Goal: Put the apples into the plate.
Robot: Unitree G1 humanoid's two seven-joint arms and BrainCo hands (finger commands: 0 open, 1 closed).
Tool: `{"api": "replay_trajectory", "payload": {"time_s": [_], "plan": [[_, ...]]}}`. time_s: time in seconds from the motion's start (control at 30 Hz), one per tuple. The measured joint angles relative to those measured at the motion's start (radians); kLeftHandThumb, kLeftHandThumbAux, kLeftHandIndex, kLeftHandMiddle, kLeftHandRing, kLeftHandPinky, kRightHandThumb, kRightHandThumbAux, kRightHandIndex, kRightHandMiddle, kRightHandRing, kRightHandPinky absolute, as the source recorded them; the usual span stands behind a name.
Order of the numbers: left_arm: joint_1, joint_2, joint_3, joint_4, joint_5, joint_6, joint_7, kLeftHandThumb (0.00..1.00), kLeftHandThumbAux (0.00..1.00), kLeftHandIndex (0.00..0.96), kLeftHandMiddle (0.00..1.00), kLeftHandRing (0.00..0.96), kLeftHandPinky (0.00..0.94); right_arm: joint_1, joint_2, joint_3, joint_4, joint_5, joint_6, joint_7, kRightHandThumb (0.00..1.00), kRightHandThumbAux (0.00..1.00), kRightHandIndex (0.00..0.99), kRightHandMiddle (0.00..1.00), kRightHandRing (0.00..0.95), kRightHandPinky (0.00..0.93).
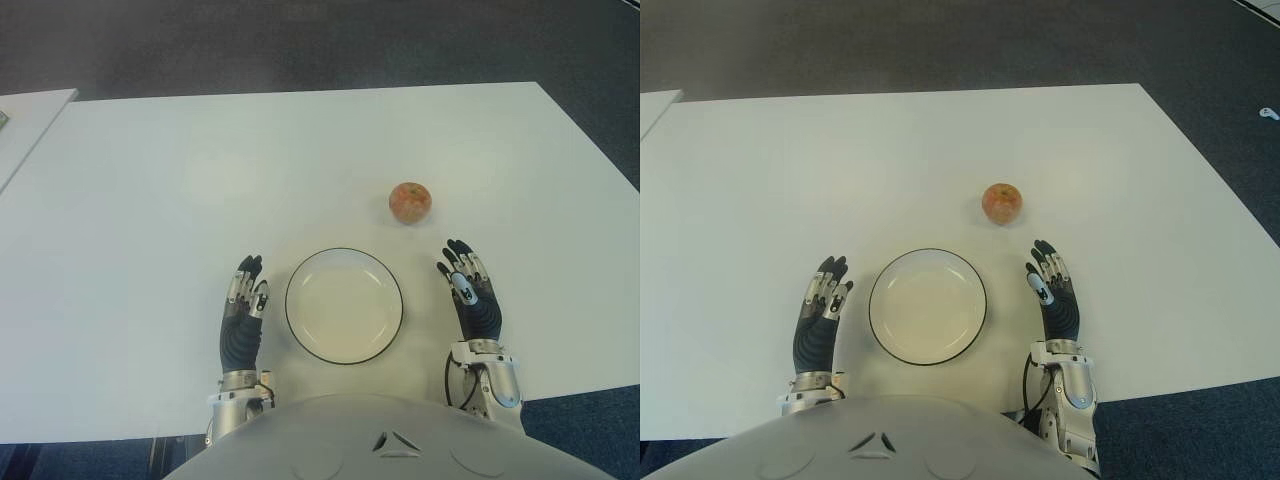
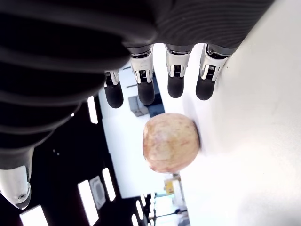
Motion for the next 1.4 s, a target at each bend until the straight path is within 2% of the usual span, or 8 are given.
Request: {"api": "replay_trajectory", "payload": {"time_s": [0.4, 0.9, 1.03, 1.2, 1.4], "plan": [[0.0, 0.0, -0.001, -0.001, 0.006, 0.0, 0.0, 0.132, 0.466, 0.115, 0.115, 0.08, 0.081, 0.0, 0.0, -0.002, 0.0, 0.001, -0.001, 0.0, 0.267, 0.533, 0.139, 0.125, 0.065, 0.071], [0.0, 0.001, -0.003, -0.001, 0.008, 0.006, 0.0, 0.135, 0.481, 0.088, 0.101, 0.07, 0.076, -0.002, -0.003, -0.01, 0.001, -0.003, -0.003, 0.002, 0.261, 0.552, 0.109, 0.103, 0.034, 0.009], [0.0, 0.001, -0.003, -0.001, 0.01, 0.002, 0.0, 0.13, 0.49, 0.08, 0.092, 0.063, 0.066, -0.01, -0.022, -0.026, 0.002, -0.133, -0.062, -0.058, 0.294, 0.545, 0.062, 0.073, 0.02, 0.012], [-0.001, 0.004, -0.002, -0.001, 0.018, 0.002, 0.0, 0.122, 0.49, 0.074, 0.09, 0.061, 0.062, -0.05, -0.084, -0.054, 0.001, -0.341, -0.137, -0.172, 0.32, 0.509, 0.012, 0.03, 0.004, 0.013], [-0.002, 0.004, -0.002, -0.001, 0.02, -0.001, 0.0, 0.131, 0.487, 0.078, 0.085, 0.055, 0.066, -0.127, -0.169, -0.074, 0.001, -0.58, -0.158, -0.314, 0.285, 0.414, 0.0, 0.003, 0.0, 0.001]]}}
